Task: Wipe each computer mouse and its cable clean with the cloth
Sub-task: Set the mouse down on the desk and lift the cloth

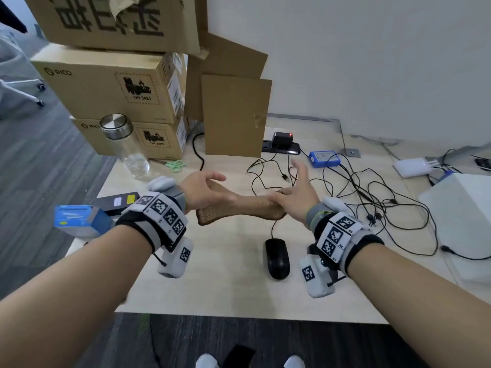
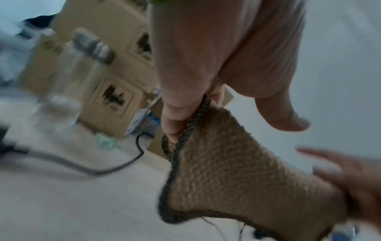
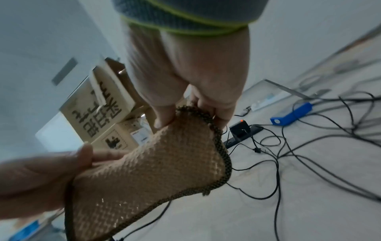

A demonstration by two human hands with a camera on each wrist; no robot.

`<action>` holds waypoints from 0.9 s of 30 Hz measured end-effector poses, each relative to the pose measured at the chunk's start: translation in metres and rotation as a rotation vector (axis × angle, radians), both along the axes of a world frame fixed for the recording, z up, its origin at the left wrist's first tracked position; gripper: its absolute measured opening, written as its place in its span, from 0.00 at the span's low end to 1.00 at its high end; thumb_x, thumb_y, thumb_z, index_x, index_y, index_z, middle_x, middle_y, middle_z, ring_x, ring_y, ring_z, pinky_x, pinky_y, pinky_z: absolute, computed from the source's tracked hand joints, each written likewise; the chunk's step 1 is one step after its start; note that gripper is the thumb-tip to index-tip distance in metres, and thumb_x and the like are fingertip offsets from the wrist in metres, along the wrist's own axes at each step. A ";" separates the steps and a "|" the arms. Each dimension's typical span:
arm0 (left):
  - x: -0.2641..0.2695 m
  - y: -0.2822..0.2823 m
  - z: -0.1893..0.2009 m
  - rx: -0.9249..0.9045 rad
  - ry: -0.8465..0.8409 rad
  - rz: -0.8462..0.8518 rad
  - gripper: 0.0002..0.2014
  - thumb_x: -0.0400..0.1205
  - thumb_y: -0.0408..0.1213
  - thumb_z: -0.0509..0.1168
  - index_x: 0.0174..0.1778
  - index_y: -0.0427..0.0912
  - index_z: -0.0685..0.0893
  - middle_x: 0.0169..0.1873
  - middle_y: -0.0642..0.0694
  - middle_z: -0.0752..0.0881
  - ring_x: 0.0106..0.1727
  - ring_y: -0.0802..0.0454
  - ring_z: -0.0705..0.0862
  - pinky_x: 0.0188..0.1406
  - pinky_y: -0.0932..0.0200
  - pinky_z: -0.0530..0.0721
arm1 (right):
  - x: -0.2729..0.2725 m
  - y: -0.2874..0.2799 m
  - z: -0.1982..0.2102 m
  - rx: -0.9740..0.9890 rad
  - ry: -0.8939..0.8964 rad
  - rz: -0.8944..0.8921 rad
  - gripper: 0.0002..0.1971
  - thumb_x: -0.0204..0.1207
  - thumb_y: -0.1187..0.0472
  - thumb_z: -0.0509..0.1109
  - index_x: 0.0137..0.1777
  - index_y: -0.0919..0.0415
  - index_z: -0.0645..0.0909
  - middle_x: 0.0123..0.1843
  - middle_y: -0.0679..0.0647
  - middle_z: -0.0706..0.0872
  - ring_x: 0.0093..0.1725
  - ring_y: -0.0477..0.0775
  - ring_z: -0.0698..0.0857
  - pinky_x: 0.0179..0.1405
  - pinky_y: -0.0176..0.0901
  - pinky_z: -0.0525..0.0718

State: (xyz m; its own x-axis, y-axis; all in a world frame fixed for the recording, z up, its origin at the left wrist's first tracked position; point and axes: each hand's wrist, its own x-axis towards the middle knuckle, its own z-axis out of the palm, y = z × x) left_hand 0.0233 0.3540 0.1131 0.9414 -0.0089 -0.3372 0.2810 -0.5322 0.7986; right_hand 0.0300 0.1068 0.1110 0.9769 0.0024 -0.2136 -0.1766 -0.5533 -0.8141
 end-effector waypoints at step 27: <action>-0.073 -0.029 -0.058 0.211 -0.094 -0.203 0.18 0.88 0.48 0.53 0.39 0.50 0.85 0.30 0.54 0.87 0.33 0.49 0.88 0.38 0.61 0.80 | -0.037 0.069 -0.074 0.376 0.619 -0.092 0.30 0.74 0.36 0.67 0.61 0.63 0.84 0.56 0.64 0.90 0.55 0.63 0.89 0.59 0.58 0.85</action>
